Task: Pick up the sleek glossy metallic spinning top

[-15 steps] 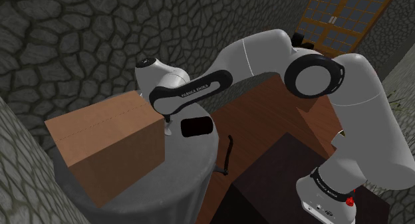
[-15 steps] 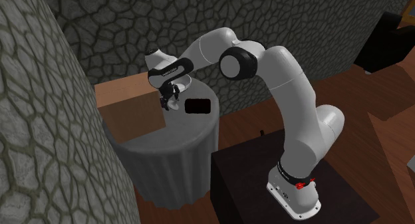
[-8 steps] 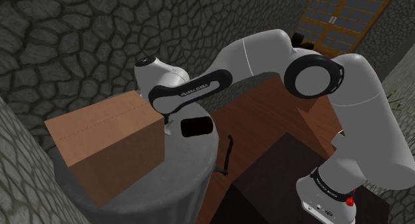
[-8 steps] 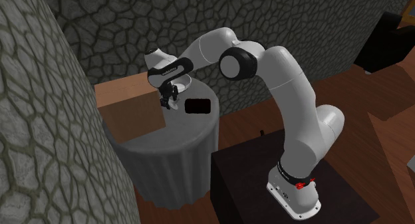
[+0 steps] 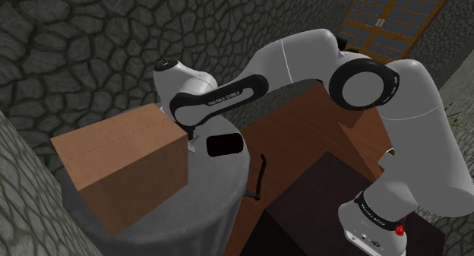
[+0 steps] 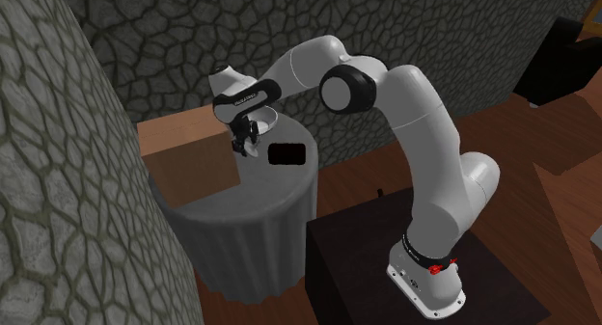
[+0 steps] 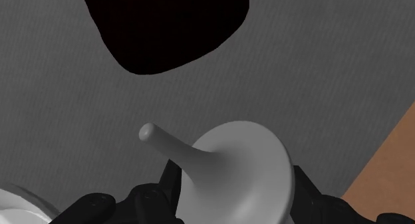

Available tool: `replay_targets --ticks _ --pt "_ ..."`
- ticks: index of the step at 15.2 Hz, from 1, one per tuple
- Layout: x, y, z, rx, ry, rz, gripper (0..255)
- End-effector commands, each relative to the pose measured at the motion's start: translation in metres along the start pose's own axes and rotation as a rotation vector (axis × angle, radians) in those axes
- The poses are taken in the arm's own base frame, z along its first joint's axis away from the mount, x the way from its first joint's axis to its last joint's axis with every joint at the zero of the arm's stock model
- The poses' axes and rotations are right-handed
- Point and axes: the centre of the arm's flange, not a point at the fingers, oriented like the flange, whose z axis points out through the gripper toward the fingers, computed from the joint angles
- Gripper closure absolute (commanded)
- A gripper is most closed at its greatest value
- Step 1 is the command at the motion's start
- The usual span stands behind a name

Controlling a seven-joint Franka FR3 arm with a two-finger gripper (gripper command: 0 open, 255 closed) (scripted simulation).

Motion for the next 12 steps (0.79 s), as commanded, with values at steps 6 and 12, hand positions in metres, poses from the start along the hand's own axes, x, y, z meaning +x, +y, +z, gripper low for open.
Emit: replay_targets --ticks 6,12 --pt "-0.006 0.003 -0.037 0.000 -0.001 0.000 255" --pt "-0.009 0.005 -0.058 0.000 -0.001 0.000 255"
